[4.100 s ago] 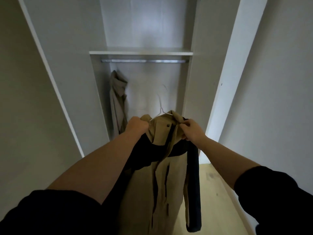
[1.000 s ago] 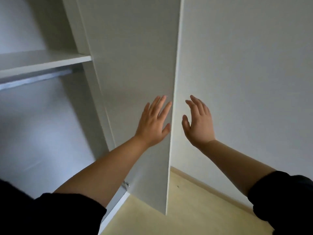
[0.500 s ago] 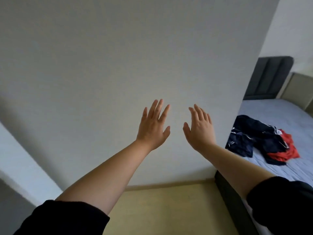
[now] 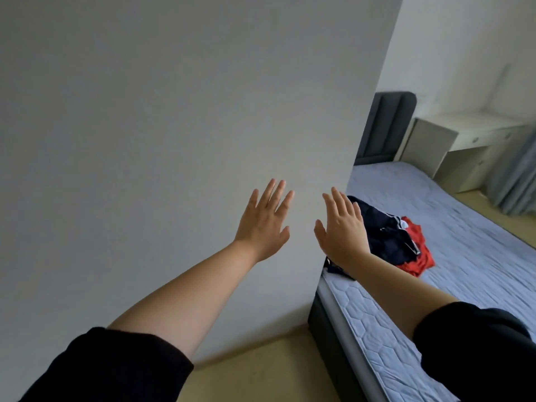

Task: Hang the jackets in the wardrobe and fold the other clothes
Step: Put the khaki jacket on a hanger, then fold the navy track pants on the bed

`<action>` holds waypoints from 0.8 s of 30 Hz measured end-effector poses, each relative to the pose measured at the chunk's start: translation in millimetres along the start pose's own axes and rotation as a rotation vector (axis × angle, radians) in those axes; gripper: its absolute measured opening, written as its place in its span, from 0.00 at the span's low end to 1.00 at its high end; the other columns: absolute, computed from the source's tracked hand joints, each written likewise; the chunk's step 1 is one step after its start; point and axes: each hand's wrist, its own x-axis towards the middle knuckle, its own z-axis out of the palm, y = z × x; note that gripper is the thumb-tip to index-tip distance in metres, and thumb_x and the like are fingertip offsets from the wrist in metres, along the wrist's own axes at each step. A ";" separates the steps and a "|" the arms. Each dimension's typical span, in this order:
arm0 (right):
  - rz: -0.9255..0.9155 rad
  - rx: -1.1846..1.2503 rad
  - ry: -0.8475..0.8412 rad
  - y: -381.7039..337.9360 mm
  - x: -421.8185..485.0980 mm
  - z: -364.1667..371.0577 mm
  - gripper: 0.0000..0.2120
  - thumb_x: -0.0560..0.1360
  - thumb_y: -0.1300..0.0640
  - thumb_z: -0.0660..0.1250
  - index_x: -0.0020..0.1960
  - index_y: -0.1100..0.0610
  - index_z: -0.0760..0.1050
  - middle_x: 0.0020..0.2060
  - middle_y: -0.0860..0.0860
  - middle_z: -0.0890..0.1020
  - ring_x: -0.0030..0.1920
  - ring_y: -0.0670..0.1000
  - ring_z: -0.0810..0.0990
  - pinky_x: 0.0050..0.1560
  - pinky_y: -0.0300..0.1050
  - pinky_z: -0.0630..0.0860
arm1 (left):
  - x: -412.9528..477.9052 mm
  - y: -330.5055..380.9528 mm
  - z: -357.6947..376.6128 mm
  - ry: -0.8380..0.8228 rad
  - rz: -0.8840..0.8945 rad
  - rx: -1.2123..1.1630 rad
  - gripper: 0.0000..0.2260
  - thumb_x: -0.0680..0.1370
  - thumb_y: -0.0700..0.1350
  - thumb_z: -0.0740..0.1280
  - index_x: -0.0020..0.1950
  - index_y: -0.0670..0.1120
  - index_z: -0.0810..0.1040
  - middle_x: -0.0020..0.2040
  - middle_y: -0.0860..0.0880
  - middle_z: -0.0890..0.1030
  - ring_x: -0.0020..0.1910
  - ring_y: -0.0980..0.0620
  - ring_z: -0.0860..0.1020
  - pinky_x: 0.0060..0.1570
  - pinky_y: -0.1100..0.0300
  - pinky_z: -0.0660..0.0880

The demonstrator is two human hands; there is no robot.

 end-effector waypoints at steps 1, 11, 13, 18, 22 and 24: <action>0.024 0.002 -0.005 16.6 6.8 4.0 0.28 0.79 0.50 0.57 0.75 0.58 0.55 0.76 0.55 0.56 0.76 0.55 0.51 0.74 0.53 0.46 | 14.8 9.1 11.0 -0.024 0.018 -0.006 0.33 0.79 0.56 0.53 0.77 0.47 0.41 0.78 0.45 0.40 0.76 0.46 0.38 0.72 0.47 0.39; 0.202 0.024 -0.131 209.7 43.0 86.0 0.28 0.78 0.51 0.59 0.75 0.60 0.56 0.76 0.56 0.56 0.76 0.55 0.52 0.75 0.54 0.49 | 131.6 147.8 134.7 -0.239 0.188 -0.152 0.34 0.79 0.56 0.54 0.78 0.45 0.42 0.78 0.46 0.45 0.77 0.47 0.43 0.73 0.49 0.45; 0.226 0.050 -0.173 247.3 58.3 111.3 0.28 0.78 0.52 0.59 0.75 0.60 0.56 0.75 0.56 0.56 0.75 0.55 0.53 0.74 0.53 0.49 | 160.2 172.8 163.9 -0.276 0.175 -0.190 0.33 0.78 0.56 0.55 0.78 0.45 0.44 0.78 0.45 0.48 0.77 0.47 0.46 0.73 0.49 0.47; 0.307 0.118 -0.294 328.6 74.5 181.4 0.27 0.78 0.53 0.59 0.74 0.60 0.57 0.75 0.56 0.58 0.75 0.54 0.55 0.74 0.51 0.51 | 214.3 221.3 237.2 -0.362 0.102 -0.280 0.31 0.79 0.53 0.57 0.78 0.44 0.49 0.77 0.45 0.52 0.76 0.47 0.51 0.73 0.52 0.50; 0.399 0.176 -0.373 372.7 58.1 239.6 0.28 0.78 0.53 0.59 0.74 0.60 0.56 0.75 0.56 0.59 0.75 0.54 0.55 0.74 0.49 0.51 | 228.1 252.4 296.0 -0.510 0.060 -0.327 0.29 0.79 0.48 0.56 0.78 0.44 0.48 0.78 0.45 0.50 0.76 0.47 0.49 0.73 0.53 0.51; 0.414 0.168 -0.434 387.8 46.4 270.6 0.28 0.78 0.53 0.59 0.74 0.61 0.56 0.75 0.56 0.59 0.75 0.54 0.55 0.74 0.49 0.52 | 226.6 263.9 324.4 -0.573 0.017 -0.355 0.29 0.80 0.46 0.56 0.78 0.44 0.47 0.78 0.45 0.49 0.76 0.47 0.48 0.73 0.52 0.51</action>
